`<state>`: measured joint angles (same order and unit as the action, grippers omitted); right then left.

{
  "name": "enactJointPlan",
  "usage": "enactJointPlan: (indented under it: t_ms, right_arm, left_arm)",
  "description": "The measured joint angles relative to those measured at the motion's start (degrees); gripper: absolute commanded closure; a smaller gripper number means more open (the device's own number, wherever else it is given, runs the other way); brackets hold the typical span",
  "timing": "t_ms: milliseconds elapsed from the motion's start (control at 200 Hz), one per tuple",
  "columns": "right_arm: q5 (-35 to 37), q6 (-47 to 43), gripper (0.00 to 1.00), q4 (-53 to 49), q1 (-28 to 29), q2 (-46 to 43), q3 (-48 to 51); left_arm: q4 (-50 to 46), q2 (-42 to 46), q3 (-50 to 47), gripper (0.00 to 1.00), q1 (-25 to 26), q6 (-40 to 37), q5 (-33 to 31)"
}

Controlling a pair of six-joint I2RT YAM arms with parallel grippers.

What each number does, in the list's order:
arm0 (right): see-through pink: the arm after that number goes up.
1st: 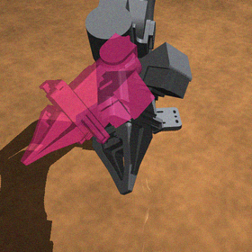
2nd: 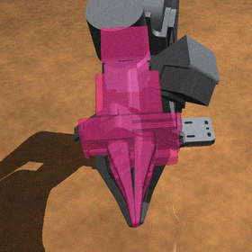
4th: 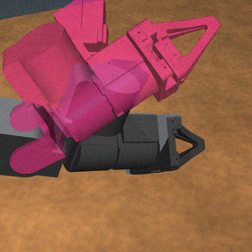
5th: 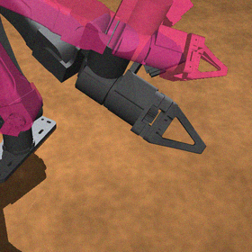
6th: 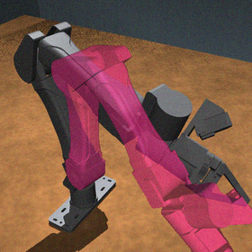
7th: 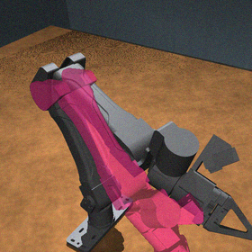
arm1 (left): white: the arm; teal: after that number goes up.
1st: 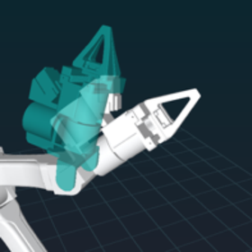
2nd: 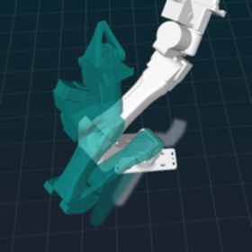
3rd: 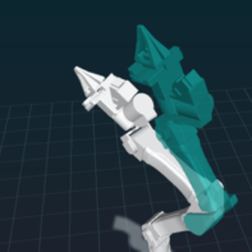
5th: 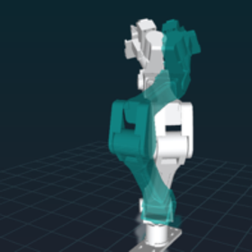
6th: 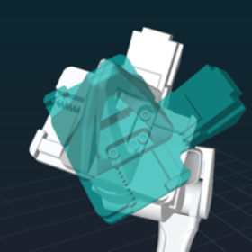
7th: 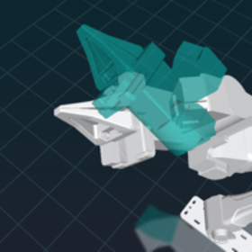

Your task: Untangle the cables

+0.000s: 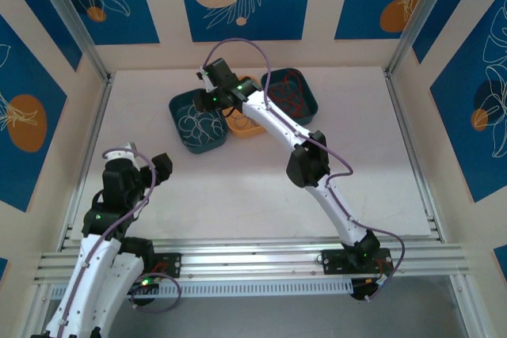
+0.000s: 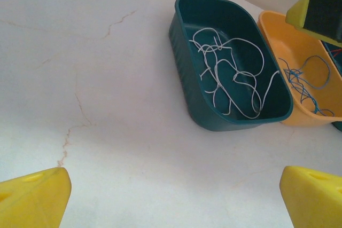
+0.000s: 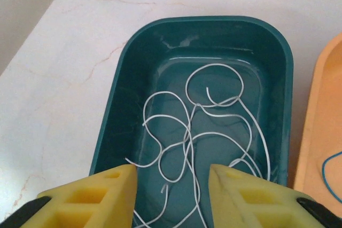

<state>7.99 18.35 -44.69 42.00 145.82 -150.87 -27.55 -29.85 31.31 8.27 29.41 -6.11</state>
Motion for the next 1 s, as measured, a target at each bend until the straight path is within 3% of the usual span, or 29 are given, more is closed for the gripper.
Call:
enactJointPlan:
  t_ms: [185, 460, 565, 605, 1000]
  right_arm:
    - [2.9, -0.2, 0.40, -0.6, 0.0, -9.5, 12.2]
    - [8.7, 2.0, 0.22, 8.7, -1.4, -40.2, 47.4]
    - [11.6, 3.6, 0.11, 11.7, -3.7, -51.5, 60.1]
    - [12.8, 4.2, 0.00, 12.5, -4.7, -55.3, 64.6]
    - [23.8, 9.9, 0.01, 12.1, -16.6, -85.0, 96.1]
  left_arm:
    - [0.0, -0.2, 0.1, 0.00, 0.0, -0.9, -0.8]
    - [1.4, -1.7, 0.1, 0.00, 0.0, -2.4, -3.0]
    - [3.0, -2.3, 0.0, 0.00, 0.0, -3.3, -3.9]
    - [3.9, -2.3, -0.2, 0.00, 0.0, -3.8, -4.1]
    - [17.1, -5.3, -6.0, 0.00, 0.0, -10.3, -7.9]
